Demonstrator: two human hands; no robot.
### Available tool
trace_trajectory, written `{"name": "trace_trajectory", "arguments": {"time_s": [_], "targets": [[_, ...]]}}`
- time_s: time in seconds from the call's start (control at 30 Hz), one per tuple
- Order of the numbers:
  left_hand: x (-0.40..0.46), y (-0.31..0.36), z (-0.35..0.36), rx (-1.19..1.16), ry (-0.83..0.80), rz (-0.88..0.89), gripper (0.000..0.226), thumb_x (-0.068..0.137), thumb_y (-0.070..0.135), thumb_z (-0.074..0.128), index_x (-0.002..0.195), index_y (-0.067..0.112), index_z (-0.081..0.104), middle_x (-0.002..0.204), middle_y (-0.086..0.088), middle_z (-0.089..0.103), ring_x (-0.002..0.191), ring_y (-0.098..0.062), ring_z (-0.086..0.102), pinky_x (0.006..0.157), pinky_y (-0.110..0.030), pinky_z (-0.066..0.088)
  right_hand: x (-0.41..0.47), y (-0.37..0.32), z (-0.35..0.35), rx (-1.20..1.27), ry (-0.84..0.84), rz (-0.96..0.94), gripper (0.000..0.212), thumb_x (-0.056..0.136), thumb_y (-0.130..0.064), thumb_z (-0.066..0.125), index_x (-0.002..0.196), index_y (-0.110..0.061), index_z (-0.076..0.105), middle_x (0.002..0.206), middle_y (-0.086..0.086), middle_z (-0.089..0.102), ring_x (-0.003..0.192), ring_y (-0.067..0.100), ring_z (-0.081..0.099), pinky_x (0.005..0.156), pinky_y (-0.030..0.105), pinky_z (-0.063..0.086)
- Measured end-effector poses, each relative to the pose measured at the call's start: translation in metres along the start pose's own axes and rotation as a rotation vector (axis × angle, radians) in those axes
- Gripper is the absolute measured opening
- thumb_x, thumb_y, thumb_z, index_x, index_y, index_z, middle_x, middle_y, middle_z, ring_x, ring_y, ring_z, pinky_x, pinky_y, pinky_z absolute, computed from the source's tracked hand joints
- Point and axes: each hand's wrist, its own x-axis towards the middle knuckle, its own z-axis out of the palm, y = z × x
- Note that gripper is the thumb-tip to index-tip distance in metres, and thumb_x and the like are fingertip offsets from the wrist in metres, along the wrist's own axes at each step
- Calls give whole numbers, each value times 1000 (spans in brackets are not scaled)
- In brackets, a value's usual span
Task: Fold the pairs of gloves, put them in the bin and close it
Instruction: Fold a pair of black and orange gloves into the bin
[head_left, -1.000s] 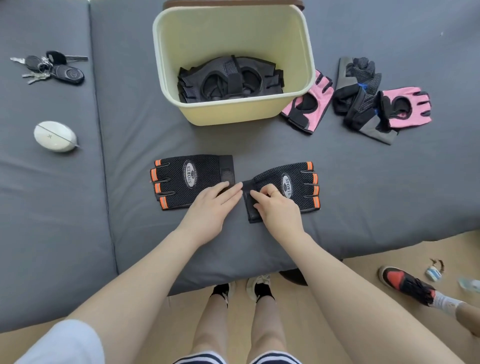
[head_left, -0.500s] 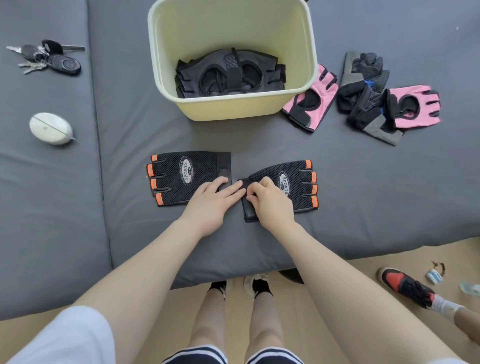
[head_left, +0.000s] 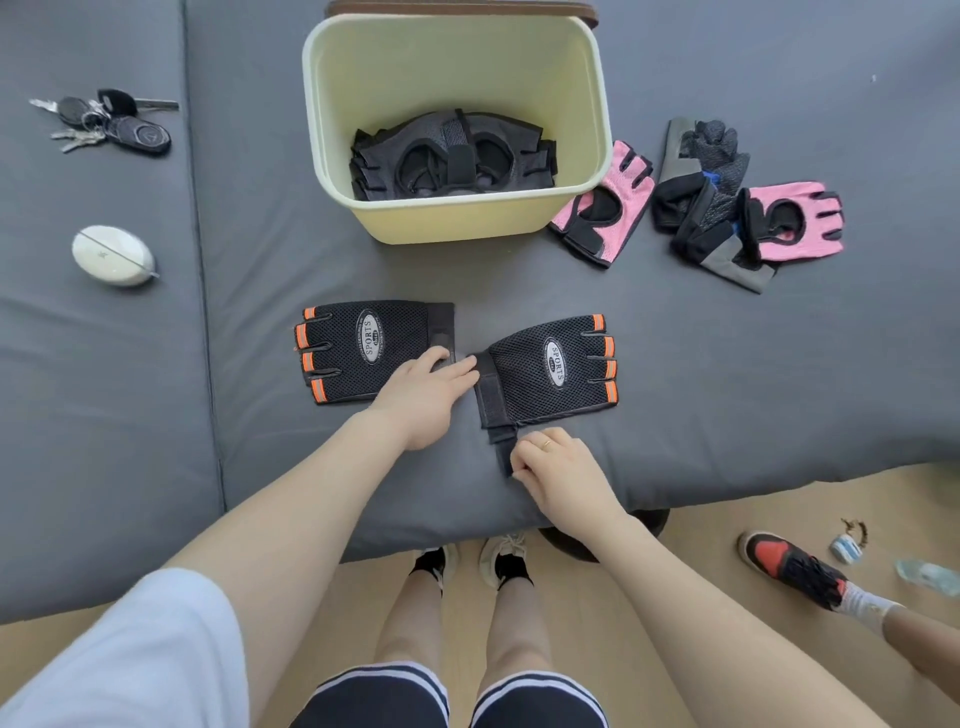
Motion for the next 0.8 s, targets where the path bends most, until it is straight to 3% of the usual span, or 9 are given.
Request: {"name": "trace_trajectory", "arguments": {"time_s": [0.07,0.17,0.27,0.4,0.53,0.63,0.7,0.77,0.8], "targets": [[-10,-5,-1,-142,61,36,58,90,-3,32,144,17,27,156,4,16,142,-20,13,114,-32,16,14,-12,-9,90,-61,119,19,88,-31,45,81,-16,53,81,-1,64,84,26,56,67,32,39],[-23,-9,1,-348,317,-13,51,87,-8,36,134,9,44,148,-6,35,135,-27,30,111,-34,25,40,-28,-19,292,-72,463,26,93,-41,43,93,-15,49,90,7,66,88,31,58,71,36,43],[-23,-15,6,-338,453,-112,44,88,-5,44,130,4,48,144,-13,38,131,-33,35,107,-41,32,61,-36,-20,87,-63,522,31,93,-40,45,106,-12,45,106,11,61,96,35,60,73,38,44],[-18,-22,8,-255,392,-231,43,90,13,52,132,8,44,153,-10,21,134,-31,30,102,-43,36,76,-41,-15,-33,-25,530,46,86,-47,56,109,-9,41,113,9,54,105,29,55,74,39,47],[-7,-18,10,-63,354,-250,59,85,30,61,135,10,36,152,-10,21,126,-32,37,99,-41,36,73,-42,-15,47,49,548,34,91,-38,49,109,-9,44,113,10,56,102,32,57,75,38,46],[1,-14,12,-6,385,-252,58,78,28,69,125,6,43,134,-15,39,108,-35,47,88,-42,43,70,-38,-18,142,101,548,24,94,-26,42,109,-9,48,113,10,58,100,35,57,80,39,43],[3,-13,15,21,427,-193,46,62,17,78,100,2,56,104,-18,56,82,-35,56,64,-38,52,70,-32,-22,165,116,588,21,93,-16,40,109,-8,50,110,12,62,99,36,56,82,39,40],[1,-14,19,21,470,-139,30,54,8,74,78,1,58,78,-16,59,62,-32,56,46,-31,48,71,-25,-26,283,128,660,21,89,-10,43,108,-10,50,105,14,64,98,38,56,83,39,40],[-1,-14,20,-60,502,-123,21,60,7,67,78,1,58,76,-16,58,62,-32,57,47,-32,49,72,-21,-27,354,127,700,20,87,-10,45,107,-12,50,102,14,65,96,38,56,82,39,41]]}}
